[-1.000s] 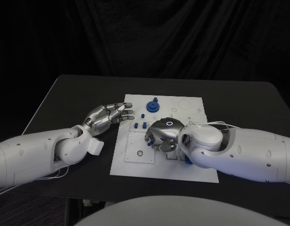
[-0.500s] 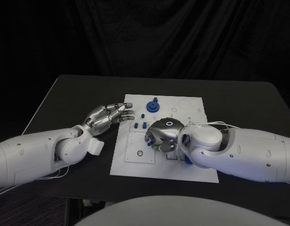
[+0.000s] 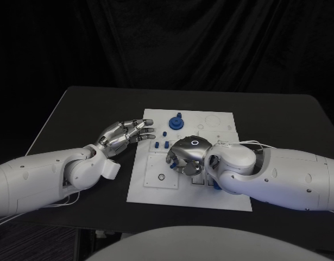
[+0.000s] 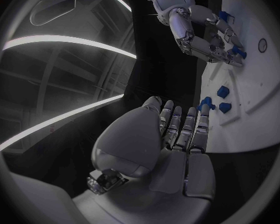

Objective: Assemble the parts on the task board

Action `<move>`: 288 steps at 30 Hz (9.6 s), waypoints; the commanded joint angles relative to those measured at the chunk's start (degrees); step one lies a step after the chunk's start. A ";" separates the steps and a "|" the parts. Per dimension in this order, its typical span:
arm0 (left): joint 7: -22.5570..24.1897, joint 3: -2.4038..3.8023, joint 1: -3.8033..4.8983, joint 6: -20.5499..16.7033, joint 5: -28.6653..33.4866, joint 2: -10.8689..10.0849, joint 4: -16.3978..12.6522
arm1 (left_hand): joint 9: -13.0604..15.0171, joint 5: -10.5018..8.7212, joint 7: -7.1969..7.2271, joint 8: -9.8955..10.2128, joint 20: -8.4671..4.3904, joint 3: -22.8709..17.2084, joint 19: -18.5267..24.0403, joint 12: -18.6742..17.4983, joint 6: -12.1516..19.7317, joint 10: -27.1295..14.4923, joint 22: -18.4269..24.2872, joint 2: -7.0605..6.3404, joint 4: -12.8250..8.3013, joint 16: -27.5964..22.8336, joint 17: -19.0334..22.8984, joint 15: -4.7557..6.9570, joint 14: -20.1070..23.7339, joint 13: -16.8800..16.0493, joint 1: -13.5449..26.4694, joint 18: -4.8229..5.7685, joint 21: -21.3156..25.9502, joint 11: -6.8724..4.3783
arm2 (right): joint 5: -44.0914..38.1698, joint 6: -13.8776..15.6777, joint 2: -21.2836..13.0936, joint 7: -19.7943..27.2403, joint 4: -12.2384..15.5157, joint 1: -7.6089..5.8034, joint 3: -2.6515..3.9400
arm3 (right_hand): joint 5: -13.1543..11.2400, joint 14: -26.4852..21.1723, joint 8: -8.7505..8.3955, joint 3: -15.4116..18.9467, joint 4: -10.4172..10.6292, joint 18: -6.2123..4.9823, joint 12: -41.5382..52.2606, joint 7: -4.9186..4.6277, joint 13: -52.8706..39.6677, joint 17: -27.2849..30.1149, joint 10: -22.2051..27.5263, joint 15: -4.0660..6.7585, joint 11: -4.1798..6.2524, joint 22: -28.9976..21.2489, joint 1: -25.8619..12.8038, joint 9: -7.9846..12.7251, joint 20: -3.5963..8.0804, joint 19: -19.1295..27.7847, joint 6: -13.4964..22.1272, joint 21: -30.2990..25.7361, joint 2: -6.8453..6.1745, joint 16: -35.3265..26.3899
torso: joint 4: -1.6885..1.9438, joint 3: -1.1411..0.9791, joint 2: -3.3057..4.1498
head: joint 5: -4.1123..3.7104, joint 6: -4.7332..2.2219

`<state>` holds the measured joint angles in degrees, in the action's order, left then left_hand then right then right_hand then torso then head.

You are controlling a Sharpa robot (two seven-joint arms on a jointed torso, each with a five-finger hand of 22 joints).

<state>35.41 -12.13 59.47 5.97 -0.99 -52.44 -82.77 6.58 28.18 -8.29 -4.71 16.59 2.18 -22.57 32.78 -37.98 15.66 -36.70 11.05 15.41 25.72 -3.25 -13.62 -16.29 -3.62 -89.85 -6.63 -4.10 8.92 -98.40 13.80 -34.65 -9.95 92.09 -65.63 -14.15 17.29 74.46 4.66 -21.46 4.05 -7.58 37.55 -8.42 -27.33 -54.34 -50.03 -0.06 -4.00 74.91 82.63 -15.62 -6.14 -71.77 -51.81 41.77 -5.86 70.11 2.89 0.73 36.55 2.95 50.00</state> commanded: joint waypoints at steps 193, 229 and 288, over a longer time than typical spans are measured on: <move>0.05 0.06 -2.06 1.61 3.13 0.40 0.59 | 0.08 1.81 -0.67 -0.69 -0.09 -2.60 -0.86 0.25 -0.77 0.33 0.96 0.04 -0.30 0.38 -0.08 0.21 0.45 -0.02 -0.49 -0.36 0.00 0.98 | -2.49 -3.64 1.95 1.05 4.49 -2.63 0.01 | -2.35 3.21 14.82 0.37 2.02 0.20 -5.96 1.92 7.87 -2.42 -4.95 0.78 0.74 5.38 0.22 -11.06 0.75 -3.74 -3.94 6.59 -0.07 2.55 | 0.02 0.01 0.03 | 4.62 0.00; -0.35 0.06 -2.49 2.10 3.13 0.75 1.15 | 0.05 1.96 -0.69 -0.68 -0.09 -3.04 -0.82 0.21 -0.67 0.27 1.10 0.26 -0.12 0.29 -0.07 0.21 0.59 -0.01 -0.40 -0.36 0.04 1.05 | -3.05 -4.58 2.59 0.91 2.95 -0.24 0.01 | -0.79 2.87 14.99 0.35 0.90 0.09 -6.20 1.80 7.90 -1.68 -5.91 0.95 0.92 5.26 0.96 -11.58 0.92 -3.53 -4.01 6.07 0.09 2.11 | -0.01 0.01 0.01 | 5.04 0.00; 0.64 0.06 -2.81 1.16 3.13 -0.34 0.94 | 0.06 2.00 -0.72 -0.80 -0.09 -3.63 -0.91 0.28 -0.72 0.43 1.28 0.19 0.03 0.65 -0.14 0.26 0.37 -0.06 -0.30 -0.43 0.00 1.20 | 19.12 4.19 -23.11 -2.65 17.87 -9.98 -0.01 | -8.93 -1.97 14.90 9.14 11.12 -2.15 29.72 1.73 -17.71 8.32 -6.40 0.83 1.34 1.82 -1.14 -1.47 0.50 0.83 -0.24 -12.28 1.25 -4.75 | 0.00 -0.03 -0.05 | 1.33 0.00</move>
<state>34.80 -12.12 56.73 7.24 1.87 -52.87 -81.71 6.67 29.96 -8.70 -5.19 16.38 -1.06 -23.19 32.78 -38.80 16.13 -35.47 10.80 15.49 26.13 -3.32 -13.41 -16.09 -3.62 -90.09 -6.62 -4.10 9.79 -84.62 21.27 -57.32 -7.83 109.40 -75.48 -14.13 9.79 71.34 18.38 -13.03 14.21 -8.99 62.82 -7.07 -40.53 -44.80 -52.62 0.59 -2.97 74.94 83.42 -16.53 -5.81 -70.33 -51.01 28.87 -4.77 64.45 2.89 0.69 36.43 4.79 49.99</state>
